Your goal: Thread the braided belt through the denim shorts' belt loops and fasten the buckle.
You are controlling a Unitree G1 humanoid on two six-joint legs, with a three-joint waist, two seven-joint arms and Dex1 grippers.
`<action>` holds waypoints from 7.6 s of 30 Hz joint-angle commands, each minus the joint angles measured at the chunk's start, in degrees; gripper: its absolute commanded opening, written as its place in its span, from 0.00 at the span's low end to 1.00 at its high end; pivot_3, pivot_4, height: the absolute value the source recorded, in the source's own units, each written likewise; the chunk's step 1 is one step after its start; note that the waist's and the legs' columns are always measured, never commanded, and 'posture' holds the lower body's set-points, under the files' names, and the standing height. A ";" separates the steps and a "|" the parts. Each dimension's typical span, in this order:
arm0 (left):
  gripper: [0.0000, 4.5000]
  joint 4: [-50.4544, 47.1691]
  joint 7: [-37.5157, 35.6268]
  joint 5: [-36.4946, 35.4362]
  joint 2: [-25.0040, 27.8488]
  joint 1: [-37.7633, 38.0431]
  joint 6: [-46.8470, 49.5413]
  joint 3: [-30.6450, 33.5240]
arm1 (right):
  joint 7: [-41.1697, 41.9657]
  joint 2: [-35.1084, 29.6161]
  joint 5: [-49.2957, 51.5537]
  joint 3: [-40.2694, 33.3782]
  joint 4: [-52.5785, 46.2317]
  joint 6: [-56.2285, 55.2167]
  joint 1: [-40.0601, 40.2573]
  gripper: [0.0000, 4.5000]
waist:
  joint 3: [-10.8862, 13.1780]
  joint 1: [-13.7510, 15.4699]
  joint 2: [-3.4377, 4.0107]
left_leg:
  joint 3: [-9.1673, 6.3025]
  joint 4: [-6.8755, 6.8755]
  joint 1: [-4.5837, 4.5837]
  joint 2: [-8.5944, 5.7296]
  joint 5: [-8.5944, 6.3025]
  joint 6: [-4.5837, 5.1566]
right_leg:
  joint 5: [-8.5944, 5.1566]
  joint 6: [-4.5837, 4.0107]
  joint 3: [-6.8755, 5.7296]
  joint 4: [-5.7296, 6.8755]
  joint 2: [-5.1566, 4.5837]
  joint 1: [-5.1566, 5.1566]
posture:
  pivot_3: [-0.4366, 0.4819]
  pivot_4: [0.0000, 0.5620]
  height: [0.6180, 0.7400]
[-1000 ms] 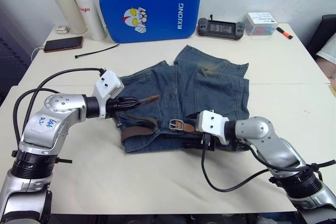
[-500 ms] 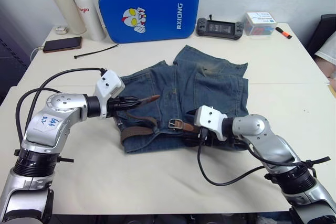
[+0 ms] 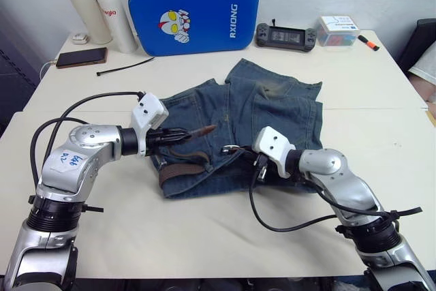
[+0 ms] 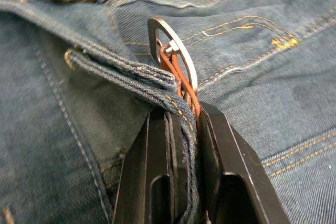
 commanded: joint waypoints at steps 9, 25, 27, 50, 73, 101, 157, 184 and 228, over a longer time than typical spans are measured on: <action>0.00 -8.80 6.92 -5.83 -2.13 0.21 13.43 3.69 | -8.40 4.85 4.75 -6.75 -6.84 14.14 -1.92 0.02 | 0.00 -0.36 0.00 | -0.01 -0.01 0.02 -0.01 0.00 0.00 | 0.00 0.00 0.10 0.01 0.00 0.00 | 0.48 0.27 0.48; 0.00 -8.12 12.37 -5.14 -8.64 -2.35 12.73 0.62 | -12.99 7.16 9.50 -6.94 -10.34 22.00 -3.77 0.02 | 0.00 -0.45 0.00 | 0.00 -0.03 0.03 -0.03 0.00 0.00 | 0.00 0.00 0.12 0.01 0.00 0.00 | 0.48 0.27 0.48; 0.00 -7.90 13.41 -4.94 -9.63 -2.59 12.79 0.62 | -12.95 6.97 9.81 -6.79 -10.54 22.09 -3.60 0.02 | 0.00 -0.61 0.00 | 0.01 -0.06 0.03 -0.02 0.00 0.00 | 0.00 0.00 0.12 0.01 0.00 -0.01 | 0.48 0.27 0.48; 0.00 -3.26 16.85 0.79 -19.30 -5.04 6.66 -7.95 | -7.58 1.23 12.20 -0.87 -14.56 18.69 -3.26 0.02 | 0.00 -0.96 0.00 | 0.01 -0.07 0.03 -0.04 0.00 0.00 | 0.00 0.00 0.03 -0.05 0.00 0.00 | 0.48 0.27 0.48; 0.00 -3.05 11.26 6.77 -17.18 -5.11 -4.62 -13.10 | 11.36 -18.66 2.18 -1.93 3.77 -12.37 -13.84 0.98 | 0.01 0.17 -0.01 | 0.14 -0.09 0.06 0.00 0.00 0.01 | 0.01 0.02 -0.14 -0.36 0.00 0.10 | 0.48 0.27 0.48; 1.00 -5.92 3.19 -6.53 -8.85 -7.02 8.76 1.14 | 12.19 -21.52 -12.17 -3.31 21.18 -48.01 -18.95 0.00 | 0.01 0.09 0.00 | 0.12 -0.07 0.04 0.03 0.01 0.01 | 0.01 0.03 -0.22 -0.37 0.04 0.07 | 0.48 0.27 0.48; 0.00 5.74 16.98 0.72 -28.96 -18.73 5.79 -2.99 | 15.83 -20.16 -1.78 -10.56 6.20 -19.86 -16.88 0.98 | 0.02 0.28 -0.02 | 0.14 -0.03 -0.02 0.01 0.01 0.01 | 0.03 0.05 -0.25 -0.38 0.03 0.06 | 0.48 0.27 0.48; 0.00 -2.13 14.76 0.32 -19.45 -14.96 7.68 -9.87 | 13.32 -19.08 -4.96 -2.34 9.38 -17.12 -6.85 0.98 | 0.02 0.31 -0.02 | 0.13 -0.02 0.01 0.00 0.01 0.01 | 0.04 0.07 -0.21 -0.38 0.02 0.10 | 0.48 0.27 0.48; 0.00 7.20 18.43 8.09 -32.01 -17.45 16.56 -1.66 | 16.70 -18.31 10.34 -16.93 -0.87 7.23 -12.56 0.36 | 0.02 0.31 -0.02 | 0.13 -0.02 -0.03 -0.01 0.01 0.02 | 0.04 0.07 -0.25 -0.34 0.03 0.05 | 0.48 0.27 0.48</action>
